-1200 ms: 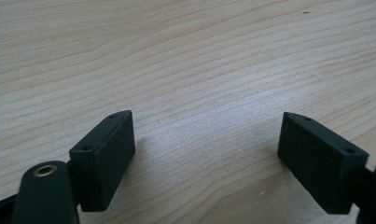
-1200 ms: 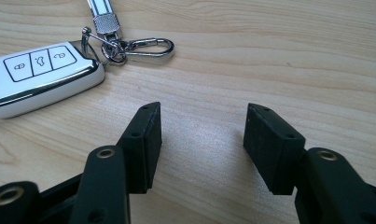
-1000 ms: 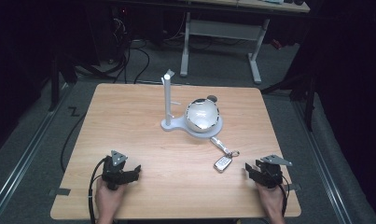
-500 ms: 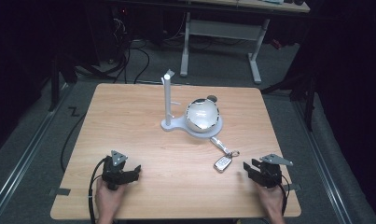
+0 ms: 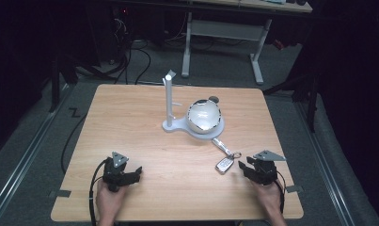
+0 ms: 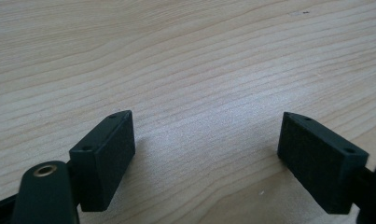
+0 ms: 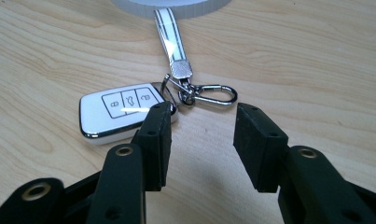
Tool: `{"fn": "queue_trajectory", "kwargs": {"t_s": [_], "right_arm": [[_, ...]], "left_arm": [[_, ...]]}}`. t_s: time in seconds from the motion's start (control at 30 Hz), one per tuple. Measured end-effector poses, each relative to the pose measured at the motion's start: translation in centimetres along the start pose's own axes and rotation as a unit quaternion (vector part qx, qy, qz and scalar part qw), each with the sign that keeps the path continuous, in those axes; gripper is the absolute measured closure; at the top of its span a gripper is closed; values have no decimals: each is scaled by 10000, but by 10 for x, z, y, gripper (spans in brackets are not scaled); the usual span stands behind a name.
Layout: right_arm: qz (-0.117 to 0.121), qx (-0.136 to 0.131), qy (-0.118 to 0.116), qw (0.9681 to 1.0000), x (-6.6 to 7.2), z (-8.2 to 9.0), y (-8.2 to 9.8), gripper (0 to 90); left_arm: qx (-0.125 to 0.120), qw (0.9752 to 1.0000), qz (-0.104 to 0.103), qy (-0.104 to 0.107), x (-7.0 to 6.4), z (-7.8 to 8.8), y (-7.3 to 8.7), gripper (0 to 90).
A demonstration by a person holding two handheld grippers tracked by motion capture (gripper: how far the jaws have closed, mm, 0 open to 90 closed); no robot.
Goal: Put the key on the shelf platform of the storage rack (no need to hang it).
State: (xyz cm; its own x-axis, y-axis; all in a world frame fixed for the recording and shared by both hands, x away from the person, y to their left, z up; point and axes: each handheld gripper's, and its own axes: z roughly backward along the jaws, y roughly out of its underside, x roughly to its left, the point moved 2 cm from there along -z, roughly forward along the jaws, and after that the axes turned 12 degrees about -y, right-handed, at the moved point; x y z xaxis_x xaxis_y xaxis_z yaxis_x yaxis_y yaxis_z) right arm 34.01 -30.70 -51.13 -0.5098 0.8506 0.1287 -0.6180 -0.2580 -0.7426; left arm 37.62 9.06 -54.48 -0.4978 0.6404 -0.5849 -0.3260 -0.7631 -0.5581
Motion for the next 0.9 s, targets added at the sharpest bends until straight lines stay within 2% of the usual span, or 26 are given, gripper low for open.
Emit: {"fn": "queue_trajectory", "kwargs": {"t_s": [0.23,0.5,0.6,0.9], "right_arm": [[103,-7,-87,9999,1,-9,-8,619],[71,105,-267,9996,-1,-23,-16,617],[26,73,-214,9997,-2,-28,-21,587],[138,303,-189,9993,-1,-46,-37,583]], "left_arm": [[-8,10000,6,-9,0,0,0,192],[-6,10000,0,-4,0,0,0,190],[3,10000,-43,14,0,0,0,186],[9,10000,-57,25,0,0,1,186]]}}
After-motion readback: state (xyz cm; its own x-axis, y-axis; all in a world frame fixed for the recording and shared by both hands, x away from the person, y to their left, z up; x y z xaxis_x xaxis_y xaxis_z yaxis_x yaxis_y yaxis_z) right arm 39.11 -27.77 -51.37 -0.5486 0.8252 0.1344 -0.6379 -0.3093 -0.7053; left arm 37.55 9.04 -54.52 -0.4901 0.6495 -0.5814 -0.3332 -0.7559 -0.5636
